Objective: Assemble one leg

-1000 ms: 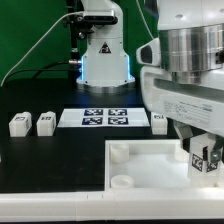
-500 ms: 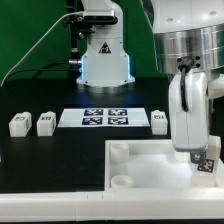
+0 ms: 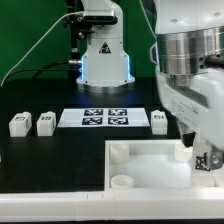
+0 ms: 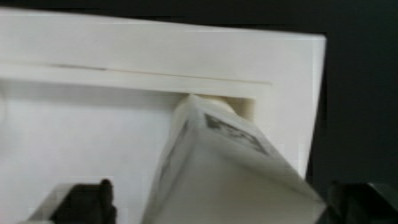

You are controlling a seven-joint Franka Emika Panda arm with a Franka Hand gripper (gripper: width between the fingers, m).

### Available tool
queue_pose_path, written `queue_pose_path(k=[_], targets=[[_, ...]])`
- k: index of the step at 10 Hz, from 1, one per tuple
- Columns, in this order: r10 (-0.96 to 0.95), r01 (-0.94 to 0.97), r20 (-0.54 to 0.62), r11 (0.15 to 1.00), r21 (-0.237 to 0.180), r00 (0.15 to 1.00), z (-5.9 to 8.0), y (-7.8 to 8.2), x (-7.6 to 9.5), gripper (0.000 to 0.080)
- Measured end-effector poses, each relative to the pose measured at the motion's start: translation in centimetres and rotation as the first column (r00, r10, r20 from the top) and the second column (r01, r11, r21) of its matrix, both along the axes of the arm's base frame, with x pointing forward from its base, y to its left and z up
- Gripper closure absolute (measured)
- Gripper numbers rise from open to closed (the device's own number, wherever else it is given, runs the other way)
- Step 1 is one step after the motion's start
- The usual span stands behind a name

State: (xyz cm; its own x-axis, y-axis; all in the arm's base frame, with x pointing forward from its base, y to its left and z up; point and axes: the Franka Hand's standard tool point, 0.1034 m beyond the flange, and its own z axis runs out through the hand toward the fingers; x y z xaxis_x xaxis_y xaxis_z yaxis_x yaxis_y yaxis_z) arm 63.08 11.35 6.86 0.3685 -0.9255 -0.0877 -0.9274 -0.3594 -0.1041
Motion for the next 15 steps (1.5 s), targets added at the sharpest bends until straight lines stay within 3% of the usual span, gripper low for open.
queue_pose_path(k=[2,4,5,6,7,9,11,15], targets=[[0.161,-0.161,0.016,0.987,-0.015,0.987,-0.16,0.01,-0.16,0.0158],[0.428,-0.425,0.025,0.903,-0.062,0.904,-0.23,-0.18,-0.19,0.0150],[0.590,-0.586,0.012,0.803,-0.106,0.807,-0.32,0.10,-0.09,0.0150],[0.776,-0.767,-0.008,0.623,-0.154,0.631,-0.11,0.62,0.36,0.0150],[0.843,-0.833,-0.016,0.528,-0.166,0.538,-0.08,0.67,0.43,0.0150],[0.840,-0.830,-0.016,0.533,-0.166,0.542,-0.10,0.57,0.43,0.0162],[0.743,-0.735,-0.005,0.661,-0.153,0.670,-0.10,0.70,0.41,0.0514],[0.459,-0.455,0.001,0.881,-0.132,0.889,-0.11,0.44,0.44,0.0509]])
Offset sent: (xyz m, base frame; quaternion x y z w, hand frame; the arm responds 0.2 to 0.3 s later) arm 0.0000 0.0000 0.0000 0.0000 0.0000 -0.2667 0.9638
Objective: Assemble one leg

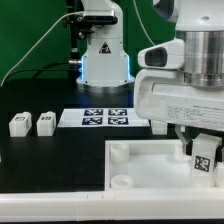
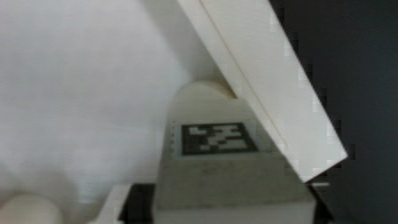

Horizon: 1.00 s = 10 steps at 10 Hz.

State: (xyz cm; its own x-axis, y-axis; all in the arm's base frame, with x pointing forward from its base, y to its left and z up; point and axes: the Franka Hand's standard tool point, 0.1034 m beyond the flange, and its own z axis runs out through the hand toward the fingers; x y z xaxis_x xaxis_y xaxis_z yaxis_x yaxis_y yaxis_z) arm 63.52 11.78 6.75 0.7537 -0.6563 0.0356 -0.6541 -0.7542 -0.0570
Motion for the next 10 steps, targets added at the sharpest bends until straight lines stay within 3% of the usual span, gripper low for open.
queue_pose_path(k=[2,3,5,7,10], targets=[[-0.310,0.311,-0.020,0.950,0.025,0.950,0.04,-0.26,0.00,0.0508],[-0.493,0.494,-0.037,0.868,0.041,0.869,-0.02,-0.33,-0.09,0.0508],[-0.745,0.747,-0.064,0.663,0.042,0.664,-0.04,0.01,-0.30,0.0508],[-0.926,0.929,-0.095,0.358,0.092,0.366,-0.13,-0.12,-0.53,0.0508],[-0.940,0.943,-0.089,0.323,0.081,0.330,-0.10,-0.46,-0.64,0.0507]])
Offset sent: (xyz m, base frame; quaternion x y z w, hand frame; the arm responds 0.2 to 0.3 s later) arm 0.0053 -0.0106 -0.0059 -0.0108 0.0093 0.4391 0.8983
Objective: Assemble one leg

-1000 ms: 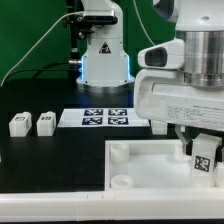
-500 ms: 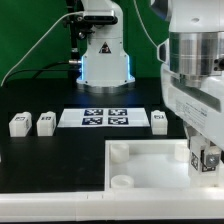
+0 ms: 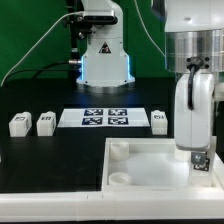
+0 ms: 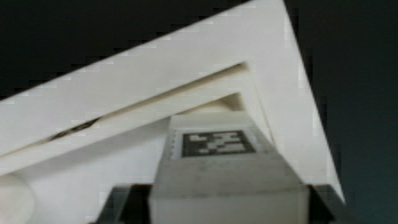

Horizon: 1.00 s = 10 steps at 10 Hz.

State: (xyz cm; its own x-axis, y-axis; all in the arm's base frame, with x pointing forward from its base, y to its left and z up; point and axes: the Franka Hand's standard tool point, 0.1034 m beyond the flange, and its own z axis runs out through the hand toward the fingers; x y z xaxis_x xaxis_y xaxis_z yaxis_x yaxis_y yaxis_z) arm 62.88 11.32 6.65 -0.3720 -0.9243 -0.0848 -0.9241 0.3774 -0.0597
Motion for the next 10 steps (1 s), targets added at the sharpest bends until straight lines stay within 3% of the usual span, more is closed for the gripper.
queue_pose_path(k=[2,3,4,5,10], targets=[[0.021,-0.021,0.001,1.000,0.010,1.000,-0.2,0.4,-0.2,0.0466],[0.021,-0.021,0.001,1.000,0.010,1.000,-0.2,0.4,-0.2,0.0269],[0.023,-0.023,0.001,1.000,0.010,1.000,-0.2,0.4,-0.2,0.0269],[0.025,-0.025,0.001,1.000,0.010,1.000,-0.2,0.4,-0.2,0.0175],[0.038,-0.039,0.058,0.999,0.017,0.998,1.9,1.8,-1.1,0.0150]])
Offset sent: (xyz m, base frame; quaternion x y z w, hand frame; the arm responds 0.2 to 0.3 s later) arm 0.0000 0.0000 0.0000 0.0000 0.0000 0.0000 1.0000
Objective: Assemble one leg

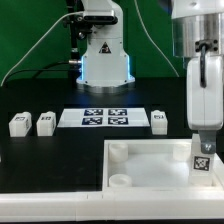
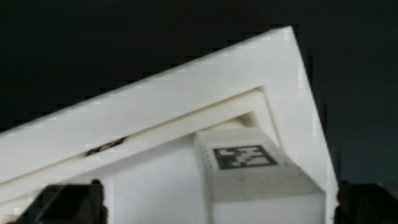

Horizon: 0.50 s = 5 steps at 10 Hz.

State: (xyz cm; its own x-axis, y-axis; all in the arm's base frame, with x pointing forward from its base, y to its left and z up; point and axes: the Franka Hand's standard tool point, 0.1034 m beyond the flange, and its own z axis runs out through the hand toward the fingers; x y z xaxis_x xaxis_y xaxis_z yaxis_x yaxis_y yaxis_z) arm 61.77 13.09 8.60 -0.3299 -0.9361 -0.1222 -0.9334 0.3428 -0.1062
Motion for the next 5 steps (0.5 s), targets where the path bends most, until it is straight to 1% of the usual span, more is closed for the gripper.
queue_pose_path(k=[5], targets=[[0.005,-0.005,-0.002,1.000,-0.002,1.000,-0.13,0.00,-0.05,0.0150]])
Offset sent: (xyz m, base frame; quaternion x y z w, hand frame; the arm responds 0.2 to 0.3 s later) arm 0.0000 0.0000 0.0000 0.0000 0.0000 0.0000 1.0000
